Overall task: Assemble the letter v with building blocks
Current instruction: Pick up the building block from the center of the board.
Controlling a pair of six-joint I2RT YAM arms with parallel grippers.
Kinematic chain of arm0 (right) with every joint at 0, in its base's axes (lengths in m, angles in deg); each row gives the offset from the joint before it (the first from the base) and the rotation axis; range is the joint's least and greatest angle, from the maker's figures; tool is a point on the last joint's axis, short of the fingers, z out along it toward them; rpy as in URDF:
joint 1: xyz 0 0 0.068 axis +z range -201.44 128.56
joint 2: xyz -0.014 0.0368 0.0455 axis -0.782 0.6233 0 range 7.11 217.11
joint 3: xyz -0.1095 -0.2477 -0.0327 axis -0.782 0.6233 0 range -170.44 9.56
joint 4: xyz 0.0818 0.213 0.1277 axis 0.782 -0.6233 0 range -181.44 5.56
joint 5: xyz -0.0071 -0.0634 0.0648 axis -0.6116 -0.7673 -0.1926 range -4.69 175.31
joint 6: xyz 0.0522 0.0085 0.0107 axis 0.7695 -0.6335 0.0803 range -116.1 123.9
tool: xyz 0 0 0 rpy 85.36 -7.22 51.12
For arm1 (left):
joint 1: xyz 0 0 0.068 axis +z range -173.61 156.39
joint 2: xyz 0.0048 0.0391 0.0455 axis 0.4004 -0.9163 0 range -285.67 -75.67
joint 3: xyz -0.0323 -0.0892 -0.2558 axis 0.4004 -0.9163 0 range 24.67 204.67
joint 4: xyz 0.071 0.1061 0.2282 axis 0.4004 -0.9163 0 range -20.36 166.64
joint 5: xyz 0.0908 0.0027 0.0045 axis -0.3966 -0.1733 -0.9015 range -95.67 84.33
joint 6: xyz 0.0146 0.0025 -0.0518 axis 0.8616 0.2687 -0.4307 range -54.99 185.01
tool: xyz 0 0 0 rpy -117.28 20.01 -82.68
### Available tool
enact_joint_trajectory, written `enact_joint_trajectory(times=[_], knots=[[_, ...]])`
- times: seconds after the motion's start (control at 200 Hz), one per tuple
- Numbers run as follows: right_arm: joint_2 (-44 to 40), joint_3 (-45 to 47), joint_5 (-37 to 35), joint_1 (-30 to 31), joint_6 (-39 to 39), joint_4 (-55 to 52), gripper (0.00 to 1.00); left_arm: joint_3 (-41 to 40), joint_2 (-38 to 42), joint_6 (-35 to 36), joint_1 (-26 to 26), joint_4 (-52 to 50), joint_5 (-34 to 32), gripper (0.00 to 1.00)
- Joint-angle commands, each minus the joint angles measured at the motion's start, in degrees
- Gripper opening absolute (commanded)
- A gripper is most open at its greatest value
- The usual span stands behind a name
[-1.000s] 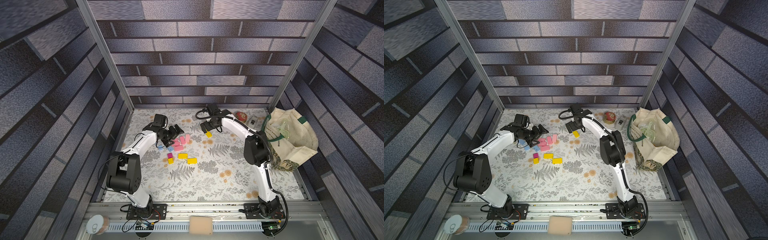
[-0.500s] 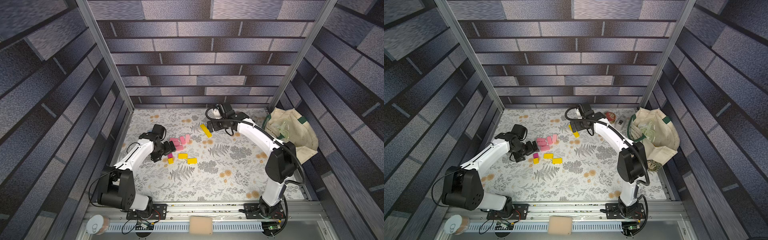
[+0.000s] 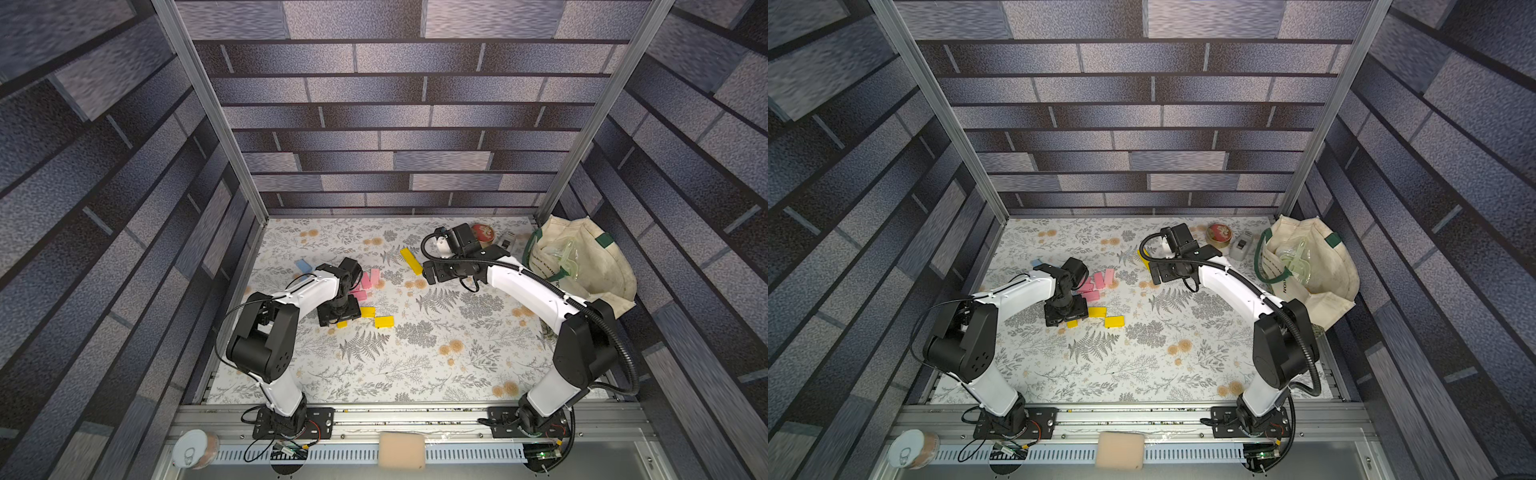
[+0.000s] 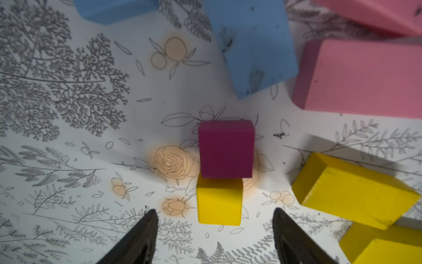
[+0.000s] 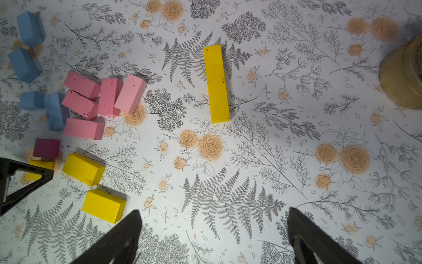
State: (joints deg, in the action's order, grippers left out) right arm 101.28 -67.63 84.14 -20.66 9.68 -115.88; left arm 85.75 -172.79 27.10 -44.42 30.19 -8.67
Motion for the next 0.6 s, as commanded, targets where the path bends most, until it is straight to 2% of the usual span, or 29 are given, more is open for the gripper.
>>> enact_joint_trajectory(times=[0.0, 0.316, 0.436, 0.521, 0.596], knots=[[-2.22, 1.55, 1.06, 0.08, 0.89, 2.23, 1.00, -3.02, 0.65, -2.34, 1.43, 3.80, 1.36, 0.69], [-4.29, 2.95, 0.31, -0.30, 0.88, 2.74, 1.00, -6.19, 0.82, -3.62, 2.35, 6.96, 3.72, 0.54], [-4.82, 3.16, 0.25, -0.37, 1.49, 3.02, 1.00, -7.62, 1.06, -4.50, 3.23, 11.00, 6.47, 0.40], [-5.93, 3.50, 2.10, -0.57, 1.56, 3.49, 1.00, -5.59, 1.95, -4.73, 2.98, 10.15, 8.34, 0.29], [-8.33, 5.23, 4.69, -1.36, 2.44, 5.07, 1.00, -1.29, 5.15, -3.73, 0.15, 6.73, 5.55, 0.28]])
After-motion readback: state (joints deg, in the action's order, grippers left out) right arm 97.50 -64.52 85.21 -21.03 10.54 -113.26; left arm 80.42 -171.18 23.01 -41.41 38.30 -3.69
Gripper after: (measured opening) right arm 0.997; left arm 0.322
